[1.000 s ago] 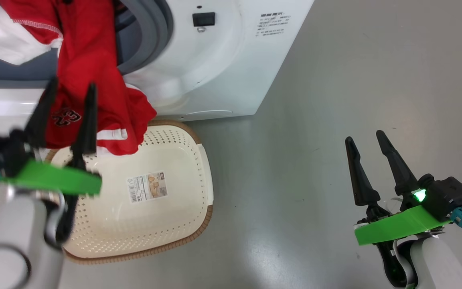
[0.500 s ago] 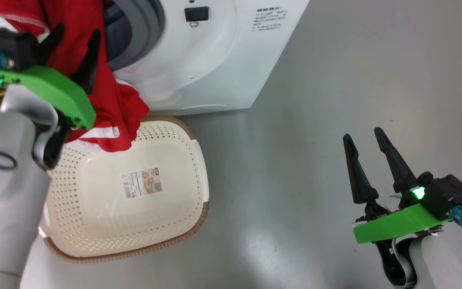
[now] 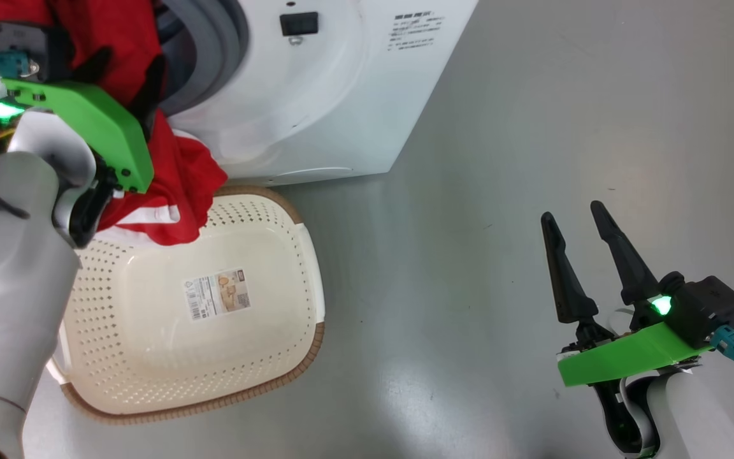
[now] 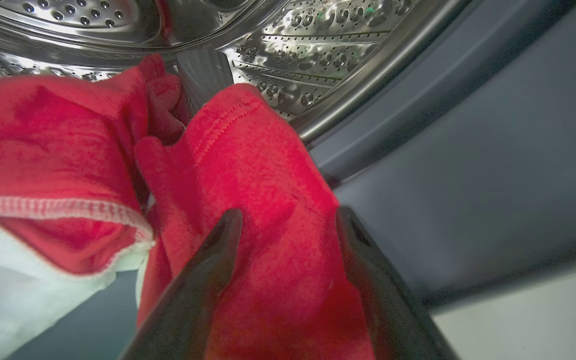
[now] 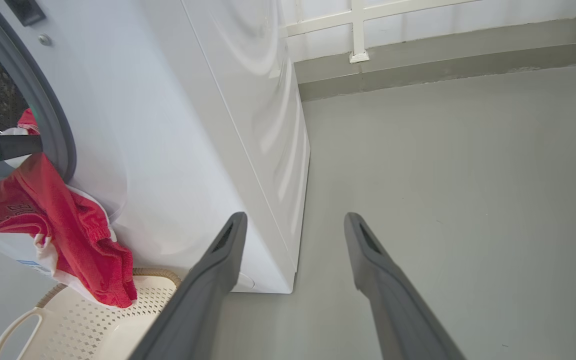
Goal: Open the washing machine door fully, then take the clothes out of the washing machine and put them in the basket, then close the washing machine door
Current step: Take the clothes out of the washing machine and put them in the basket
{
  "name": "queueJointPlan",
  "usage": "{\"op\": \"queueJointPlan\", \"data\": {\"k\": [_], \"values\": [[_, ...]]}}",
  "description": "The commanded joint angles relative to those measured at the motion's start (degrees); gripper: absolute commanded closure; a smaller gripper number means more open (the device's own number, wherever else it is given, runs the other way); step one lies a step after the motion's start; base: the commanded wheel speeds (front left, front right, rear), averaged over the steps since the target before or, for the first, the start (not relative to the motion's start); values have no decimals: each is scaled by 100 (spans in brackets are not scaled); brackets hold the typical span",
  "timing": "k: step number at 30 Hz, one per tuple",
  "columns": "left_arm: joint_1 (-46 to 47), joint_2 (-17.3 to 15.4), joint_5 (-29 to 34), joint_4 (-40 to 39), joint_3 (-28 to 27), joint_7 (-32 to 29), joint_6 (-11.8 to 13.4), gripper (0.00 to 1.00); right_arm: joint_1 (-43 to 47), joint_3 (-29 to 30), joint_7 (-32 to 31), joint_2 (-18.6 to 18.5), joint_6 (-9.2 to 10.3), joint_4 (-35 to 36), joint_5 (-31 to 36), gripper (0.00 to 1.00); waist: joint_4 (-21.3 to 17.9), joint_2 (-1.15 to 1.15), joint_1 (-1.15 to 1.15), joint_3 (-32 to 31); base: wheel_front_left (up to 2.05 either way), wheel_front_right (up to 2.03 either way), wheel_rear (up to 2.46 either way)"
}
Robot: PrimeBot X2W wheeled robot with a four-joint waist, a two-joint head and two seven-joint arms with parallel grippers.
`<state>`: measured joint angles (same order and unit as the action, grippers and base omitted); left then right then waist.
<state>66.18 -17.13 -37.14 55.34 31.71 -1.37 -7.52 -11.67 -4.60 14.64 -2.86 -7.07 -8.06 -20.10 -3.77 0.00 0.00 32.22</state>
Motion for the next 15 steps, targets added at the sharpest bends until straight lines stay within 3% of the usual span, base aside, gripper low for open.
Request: {"op": "queueJointPlan", "data": {"k": [1, 2, 4, 7, 9, 15], "values": [[89, -227, -77, 2, -18, -28, 3, 0, 23, -157, 36, -1, -42, 109, -8, 0, -21, 0, 0, -19, 0, 0, 0], [99, -235, -124, 69, 32, -36, 3, 0, 23, -169, 36, -1, -42, 107, -13, 0, -34, 0, 0, -29, 0, 0, 0], [109, -256, -205, 195, 134, -52, 3, 43, 29, -189, 36, -1, -42, 108, -23, 0, -62, 0, 0, -52, 0, 0, 0], [124, -301, -299, 345, 280, -35, 3, 81, 52, -196, 36, -1, -42, 113, -32, 0, -91, 0, 0, -82, 0, 0, 0], [145, -311, -360, 415, 361, 13, 3, 100, 70, -188, 36, -1, -42, 115, -29, 0, -91, 0, 0, -98, 0, 0, 0], [219, -312, -495, 576, 540, 351, 3, 100, 94, -170, 36, -1, -42, 121, -12, 0, -48, 0, 0, -130, 0, 0, 0]]}}
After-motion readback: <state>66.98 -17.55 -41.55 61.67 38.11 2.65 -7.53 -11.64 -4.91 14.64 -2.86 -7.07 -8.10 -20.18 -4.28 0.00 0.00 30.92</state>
